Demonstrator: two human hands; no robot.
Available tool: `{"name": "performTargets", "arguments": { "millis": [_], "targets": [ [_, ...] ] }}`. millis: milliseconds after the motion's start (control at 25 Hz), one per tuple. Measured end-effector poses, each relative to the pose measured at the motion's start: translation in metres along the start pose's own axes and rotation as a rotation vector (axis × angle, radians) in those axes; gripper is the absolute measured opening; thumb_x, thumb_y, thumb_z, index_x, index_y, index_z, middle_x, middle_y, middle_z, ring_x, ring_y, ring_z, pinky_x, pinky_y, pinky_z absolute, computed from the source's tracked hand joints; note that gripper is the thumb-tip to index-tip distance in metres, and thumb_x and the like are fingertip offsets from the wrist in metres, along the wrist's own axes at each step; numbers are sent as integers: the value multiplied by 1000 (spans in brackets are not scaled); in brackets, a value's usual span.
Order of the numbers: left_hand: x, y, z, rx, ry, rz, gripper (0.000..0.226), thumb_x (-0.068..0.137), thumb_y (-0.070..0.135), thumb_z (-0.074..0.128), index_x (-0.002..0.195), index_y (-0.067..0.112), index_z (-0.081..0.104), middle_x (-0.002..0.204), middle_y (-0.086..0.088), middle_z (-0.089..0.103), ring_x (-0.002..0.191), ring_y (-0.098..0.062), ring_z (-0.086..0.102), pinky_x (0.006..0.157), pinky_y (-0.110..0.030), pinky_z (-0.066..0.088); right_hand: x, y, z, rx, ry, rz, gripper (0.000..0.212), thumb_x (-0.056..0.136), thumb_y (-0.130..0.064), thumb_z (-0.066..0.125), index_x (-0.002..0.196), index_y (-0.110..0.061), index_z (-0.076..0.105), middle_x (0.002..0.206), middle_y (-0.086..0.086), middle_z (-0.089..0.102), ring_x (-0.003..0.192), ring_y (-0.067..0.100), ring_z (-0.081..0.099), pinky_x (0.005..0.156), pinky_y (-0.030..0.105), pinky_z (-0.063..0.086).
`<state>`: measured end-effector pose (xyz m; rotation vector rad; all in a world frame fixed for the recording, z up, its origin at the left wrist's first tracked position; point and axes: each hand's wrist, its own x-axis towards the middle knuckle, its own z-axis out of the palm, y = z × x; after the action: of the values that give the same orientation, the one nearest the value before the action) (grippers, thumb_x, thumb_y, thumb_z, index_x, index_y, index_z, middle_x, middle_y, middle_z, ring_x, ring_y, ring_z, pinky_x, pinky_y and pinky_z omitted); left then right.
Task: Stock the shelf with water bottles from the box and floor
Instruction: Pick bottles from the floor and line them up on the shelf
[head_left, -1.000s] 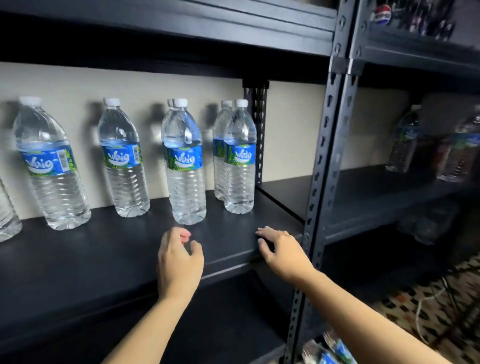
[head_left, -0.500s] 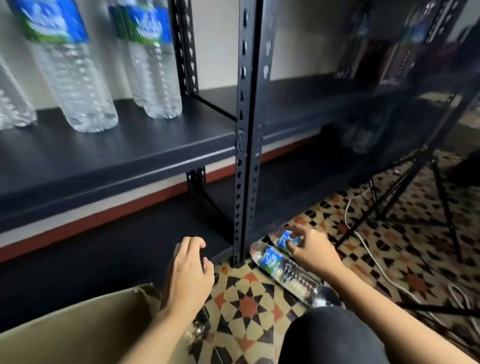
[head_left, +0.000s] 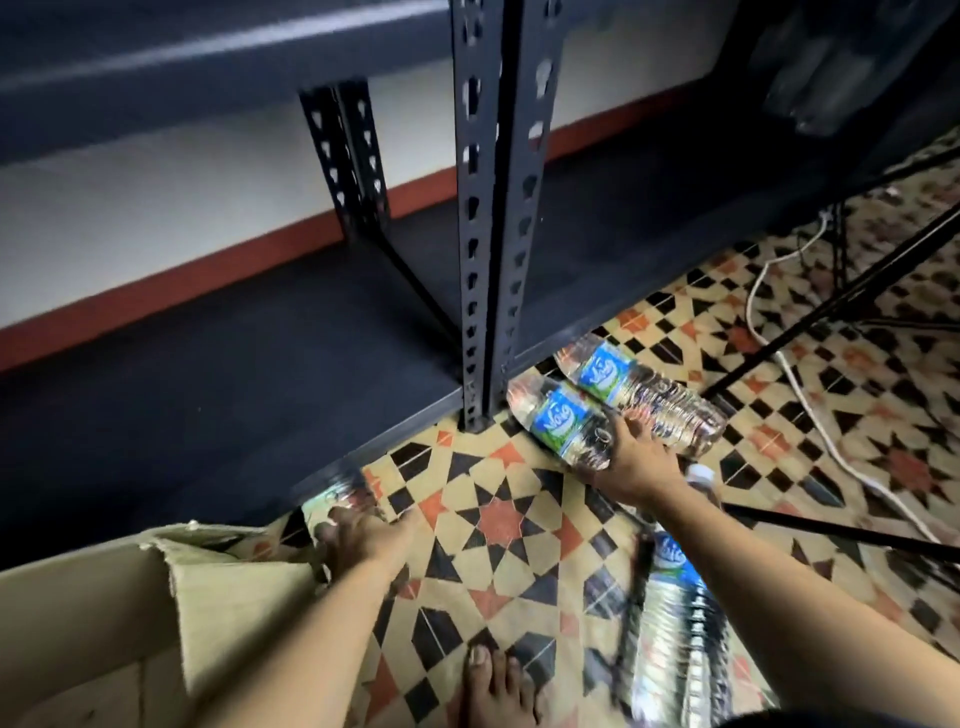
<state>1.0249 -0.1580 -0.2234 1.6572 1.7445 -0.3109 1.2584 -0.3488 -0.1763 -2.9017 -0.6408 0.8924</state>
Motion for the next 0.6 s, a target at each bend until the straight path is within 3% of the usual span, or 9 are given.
{"name": "performTargets", "arguments": {
  "millis": [80, 160, 240, 320, 480, 600],
  "targets": [
    [51, -21, 28, 14, 13, -70, 131, 45, 96, 51, 140, 6, 39, 130, -22, 50, 114, -41, 55, 93, -54, 50, 16, 3, 10, -96, -64, 10, 112, 82, -69, 61, 157, -27, -11, 164, 21, 10, 148, 41, 22, 119, 51, 23],
    [51, -19, 25, 14, -1, -86, 132, 54, 93, 52, 144, -2, 29, 128, -27, 52, 114, -43, 56, 96, -54, 50, 26, 5, 17, -223, -43, -2, 115, 84, -66, 62, 155, -27, -20, 161, 25, 17, 145, 43, 25, 116, 50, 27],
    [25, -6, 3, 84, 18, -77, 125, 70, 81, 55, 149, -6, 12, 132, -29, 48, 119, -43, 54, 98, -52, 49, 32, 2, 25, -316, 27, -19, 113, 86, -63, 62, 156, -23, -18, 155, 27, 27, 141, 45, 30, 112, 51, 36],
    [14, 3, -1, 193, 47, -29, 105, 87, 58, 59, 150, -9, 8, 141, -28, 39, 128, -39, 46, 103, -47, 46, 36, -5, 22, -330, 78, -14, 109, 85, -63, 62, 158, -14, -2, 147, 27, 38, 135, 43, 39, 106, 50, 43],
    [-17, 17, 5, 311, 41, 43, 91, 86, 47, 69, 143, -10, 26, 139, -23, 46, 128, -33, 49, 101, -35, 47, 44, -15, 19, -247, 29, -34, 93, 73, -56, 79, 137, 0, 38, 105, 12, 58, 99, 27, 61, 83, 35, 55],
    [-25, 11, 19, 238, -27, -29, 115, 63, 48, 87, 140, -4, 19, 135, -21, 45, 120, -32, 55, 94, -36, 51, 48, -20, 25, -111, -21, -35, 83, 70, -58, 79, 123, -1, 51, 103, 5, 63, 90, 19, 65, 82, 33, 59]
  ]
}}
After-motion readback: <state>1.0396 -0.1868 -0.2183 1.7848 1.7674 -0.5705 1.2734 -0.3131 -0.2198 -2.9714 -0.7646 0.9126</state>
